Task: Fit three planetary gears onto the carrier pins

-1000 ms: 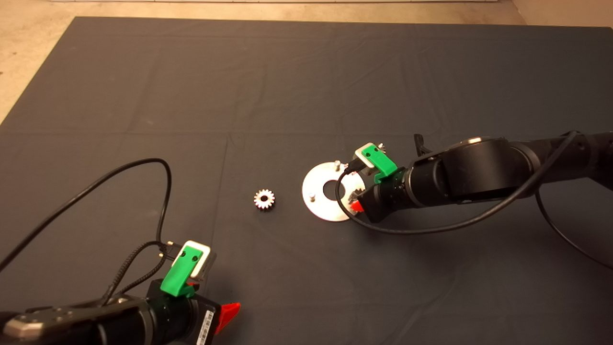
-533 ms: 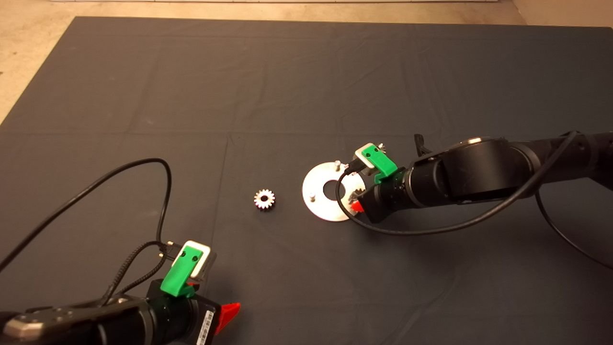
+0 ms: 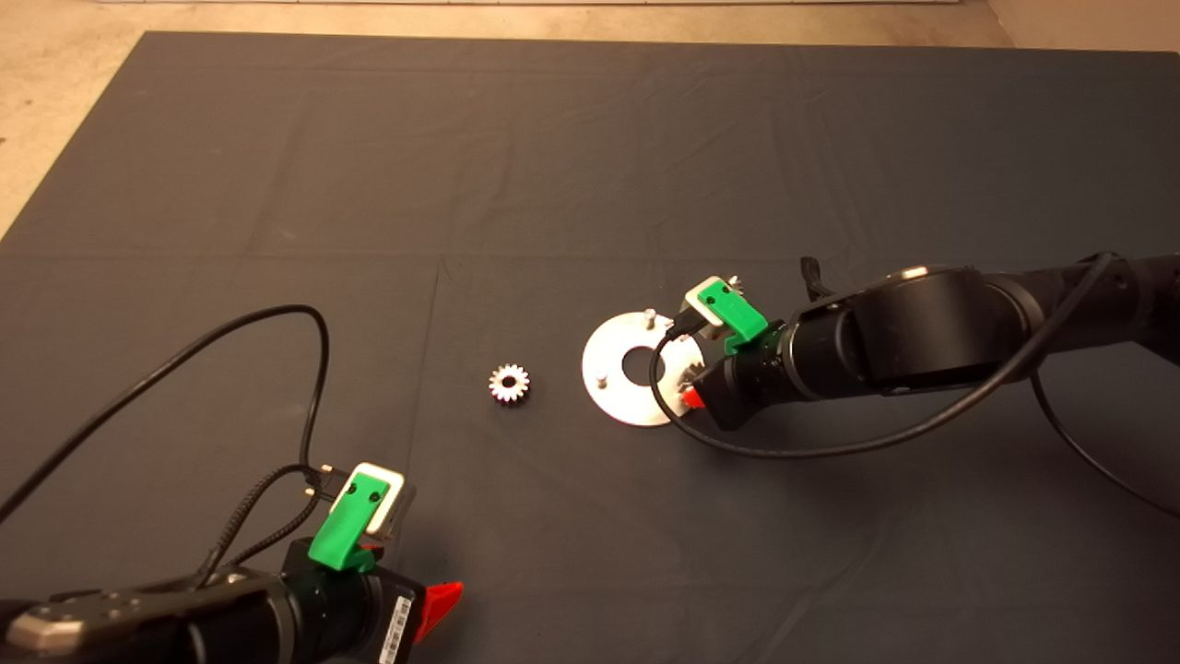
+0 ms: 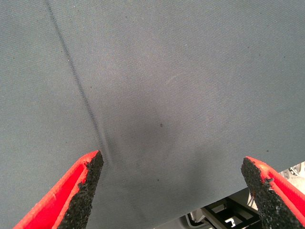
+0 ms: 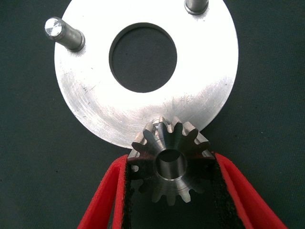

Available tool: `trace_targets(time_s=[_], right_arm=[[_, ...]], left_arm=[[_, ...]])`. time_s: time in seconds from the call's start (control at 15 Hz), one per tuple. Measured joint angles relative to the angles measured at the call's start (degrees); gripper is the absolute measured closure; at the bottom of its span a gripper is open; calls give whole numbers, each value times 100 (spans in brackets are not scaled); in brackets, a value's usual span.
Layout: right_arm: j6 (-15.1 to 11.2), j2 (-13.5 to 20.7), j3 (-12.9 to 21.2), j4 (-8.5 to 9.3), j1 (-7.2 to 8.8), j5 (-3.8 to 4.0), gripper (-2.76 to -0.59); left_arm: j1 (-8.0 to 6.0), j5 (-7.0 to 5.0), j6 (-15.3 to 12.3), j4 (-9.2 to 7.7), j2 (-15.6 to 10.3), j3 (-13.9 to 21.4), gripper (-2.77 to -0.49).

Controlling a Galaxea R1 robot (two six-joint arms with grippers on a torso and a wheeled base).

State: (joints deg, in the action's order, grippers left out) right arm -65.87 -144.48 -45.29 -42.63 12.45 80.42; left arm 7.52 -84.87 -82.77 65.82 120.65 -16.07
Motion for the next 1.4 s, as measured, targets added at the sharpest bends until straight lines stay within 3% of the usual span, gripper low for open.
trace_targets(time_s=[0.27, 1.4], right_arm=[[0, 0, 1, 21, 11, 28, -94], [68, -80, 0, 22, 11, 11, -94]], left_arm=[[-13, 0, -5, 2, 2, 0, -206], [-13, 2, -16, 2, 2, 0, -206]])
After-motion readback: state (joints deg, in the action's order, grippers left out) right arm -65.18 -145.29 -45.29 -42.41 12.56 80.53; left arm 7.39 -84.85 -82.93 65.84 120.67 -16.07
